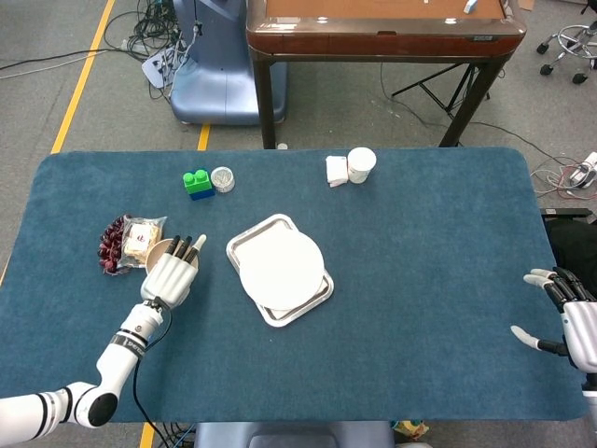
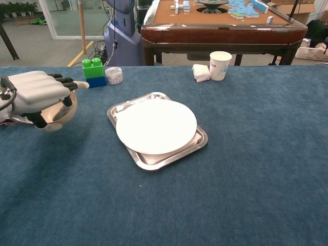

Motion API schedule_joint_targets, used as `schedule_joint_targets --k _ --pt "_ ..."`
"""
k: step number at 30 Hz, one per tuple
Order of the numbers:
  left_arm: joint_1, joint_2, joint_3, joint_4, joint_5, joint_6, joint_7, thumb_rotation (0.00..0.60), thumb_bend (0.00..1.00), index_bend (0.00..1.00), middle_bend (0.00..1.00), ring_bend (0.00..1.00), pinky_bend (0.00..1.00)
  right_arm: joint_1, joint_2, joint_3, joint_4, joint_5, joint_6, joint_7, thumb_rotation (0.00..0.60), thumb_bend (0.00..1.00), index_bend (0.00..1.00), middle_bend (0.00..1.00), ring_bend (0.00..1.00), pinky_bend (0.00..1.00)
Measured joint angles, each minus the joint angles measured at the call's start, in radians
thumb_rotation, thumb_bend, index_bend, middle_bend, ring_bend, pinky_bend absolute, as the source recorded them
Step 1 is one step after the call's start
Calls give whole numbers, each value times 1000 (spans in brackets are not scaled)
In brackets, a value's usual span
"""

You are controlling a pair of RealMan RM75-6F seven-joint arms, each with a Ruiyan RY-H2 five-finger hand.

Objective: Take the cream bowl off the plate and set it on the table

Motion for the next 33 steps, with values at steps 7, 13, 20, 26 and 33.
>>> schedule_joint_targets --k 7,13,20,26,33 --pt "-5 20 6 -46 -33 -26 -4 600 337 667 5 0 70 0 1 1 0 2 1 3 600 0 283 244 137 344" --pt "-11 15 19 -47 -38 -28 13 600 352 637 5 0 70 -1 2 1 1 2 2 8 600 0 283 244 137 344" --pt "-18 14 27 -49 -72 -31 44 600 357 604 4 0 70 0 2 1 2 4 -1 9 600 0 283 244 137 343" --pt "-31 21 29 -73 -148 -33 91 600 357 554 4 0 70 1 1 1 2 4 -3 8 600 0 283 245 136 343" --pt "-34 29 41 -89 -154 -3 105 600 357 422 4 0 72 1 2 1 2 5 -4 9 600 0 283 244 137 343"
